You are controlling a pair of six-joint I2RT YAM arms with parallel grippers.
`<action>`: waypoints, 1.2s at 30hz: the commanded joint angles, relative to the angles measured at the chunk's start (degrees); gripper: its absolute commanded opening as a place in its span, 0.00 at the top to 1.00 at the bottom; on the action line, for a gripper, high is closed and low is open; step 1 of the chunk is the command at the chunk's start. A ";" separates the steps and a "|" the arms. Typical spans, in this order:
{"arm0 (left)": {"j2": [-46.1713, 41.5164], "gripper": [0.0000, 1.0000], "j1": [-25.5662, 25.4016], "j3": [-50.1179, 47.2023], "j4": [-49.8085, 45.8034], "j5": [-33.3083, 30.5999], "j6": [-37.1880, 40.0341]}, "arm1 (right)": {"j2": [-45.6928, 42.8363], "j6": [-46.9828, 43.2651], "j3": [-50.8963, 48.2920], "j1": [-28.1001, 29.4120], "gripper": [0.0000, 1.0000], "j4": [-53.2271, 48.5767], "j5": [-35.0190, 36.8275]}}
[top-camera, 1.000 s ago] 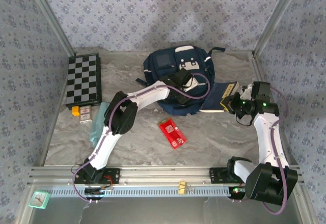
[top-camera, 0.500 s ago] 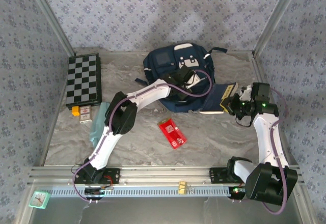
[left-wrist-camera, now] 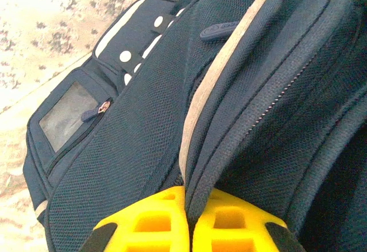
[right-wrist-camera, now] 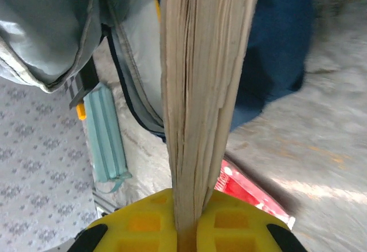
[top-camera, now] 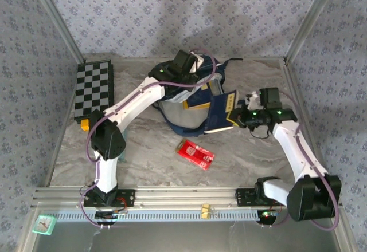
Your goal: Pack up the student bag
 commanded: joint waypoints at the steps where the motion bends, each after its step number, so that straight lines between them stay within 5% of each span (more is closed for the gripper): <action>1: -3.52 1.00 -0.01 1.85 0.92 -3.13 -2.98 | 4.89 4.50 1.49 3.68 1.00 13.37 -1.11; 11: -3.28 1.00 0.70 3.89 0.00 -2.39 -4.32 | 28.66 3.01 14.56 9.97 0.99 28.16 -0.45; 17: -4.12 1.00 1.30 3.97 -1.76 -2.26 -5.52 | 42.30 1.72 24.56 8.68 0.88 24.97 -1.24; 26: -5.72 1.00 1.70 1.77 -1.61 1.07 -6.80 | 36.43 -5.12 22.38 10.36 0.51 13.83 10.76; 36: -6.11 1.00 2.08 0.49 -1.53 1.98 -8.22 | 26.65 3.08 10.98 19.04 0.48 15.57 19.27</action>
